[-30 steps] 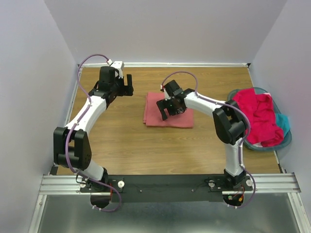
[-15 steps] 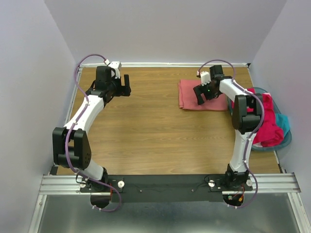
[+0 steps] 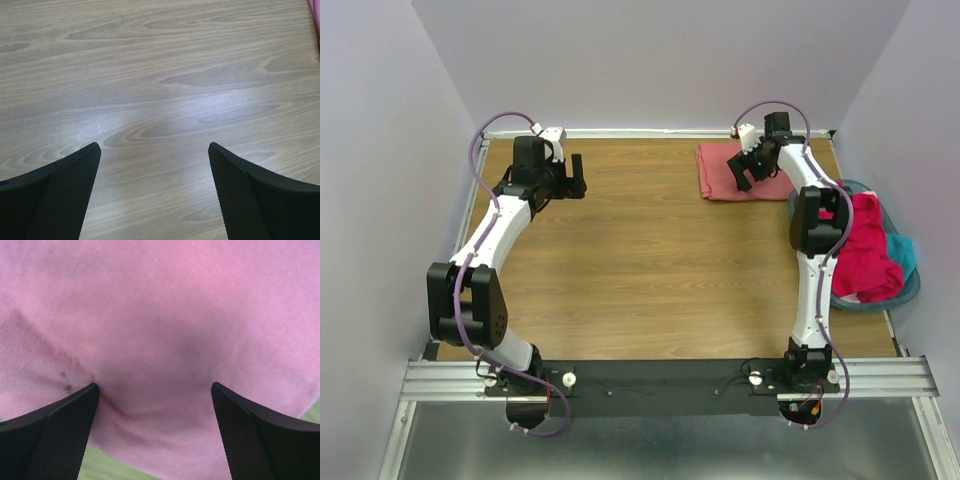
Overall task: Fold and stack the t-shirts
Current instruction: Put the neatly folded tshirt into the corner of the board with the right arm
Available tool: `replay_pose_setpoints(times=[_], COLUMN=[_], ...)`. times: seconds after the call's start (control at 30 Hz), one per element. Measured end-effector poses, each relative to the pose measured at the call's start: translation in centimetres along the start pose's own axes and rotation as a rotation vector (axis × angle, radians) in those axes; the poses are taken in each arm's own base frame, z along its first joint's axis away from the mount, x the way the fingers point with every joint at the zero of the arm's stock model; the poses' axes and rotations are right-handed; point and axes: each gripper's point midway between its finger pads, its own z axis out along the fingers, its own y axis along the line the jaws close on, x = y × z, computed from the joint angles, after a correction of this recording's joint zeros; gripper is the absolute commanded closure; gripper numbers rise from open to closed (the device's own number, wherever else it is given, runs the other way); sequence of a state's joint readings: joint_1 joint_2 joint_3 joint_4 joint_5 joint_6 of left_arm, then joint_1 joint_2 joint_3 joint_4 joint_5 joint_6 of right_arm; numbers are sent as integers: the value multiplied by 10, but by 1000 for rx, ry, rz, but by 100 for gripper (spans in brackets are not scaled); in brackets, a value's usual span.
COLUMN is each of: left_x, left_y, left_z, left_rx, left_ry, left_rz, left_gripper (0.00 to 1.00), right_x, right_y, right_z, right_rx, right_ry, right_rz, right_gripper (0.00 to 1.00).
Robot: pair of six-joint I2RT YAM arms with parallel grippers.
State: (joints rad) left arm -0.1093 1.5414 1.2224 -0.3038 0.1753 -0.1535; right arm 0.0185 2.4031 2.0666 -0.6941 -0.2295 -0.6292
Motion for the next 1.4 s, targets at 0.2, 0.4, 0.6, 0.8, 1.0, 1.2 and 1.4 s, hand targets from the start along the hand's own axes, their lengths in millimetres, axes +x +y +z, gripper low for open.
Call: replay_pose_setpoints(times=[0.2,0.4,0.6,0.8,1.0,1.2,1.4], left_x=[-3,-5,-6,-8,-9,-9,-10], left_y=[4,6,6,8,8,8,10], left_z=[-3,-3,-5,-5,-5,-5,-6], left_rx=[1,5,7,7,8,9,7], left_ry=[3,-1,-6,-11,-11,-13,-16], left_rz=[-6,-11,-16,-27,-28,-28,-30], left_gripper=[4,4,4,4,4,4,4], right_x=[-17,-19,-13,25,54,55,40], right_y=[-15,-10,9,35,45,38,18], right_z=[4,-20,-85,-74,-40,-27,-13], right_rx=[34,62,115,88,85,123,176], right_ry=[-34,-31,-23,87,183,186,139], right_rz=[7,149,320,459,535,563,586], right_gripper=[0,0,0,0,0,0,0])
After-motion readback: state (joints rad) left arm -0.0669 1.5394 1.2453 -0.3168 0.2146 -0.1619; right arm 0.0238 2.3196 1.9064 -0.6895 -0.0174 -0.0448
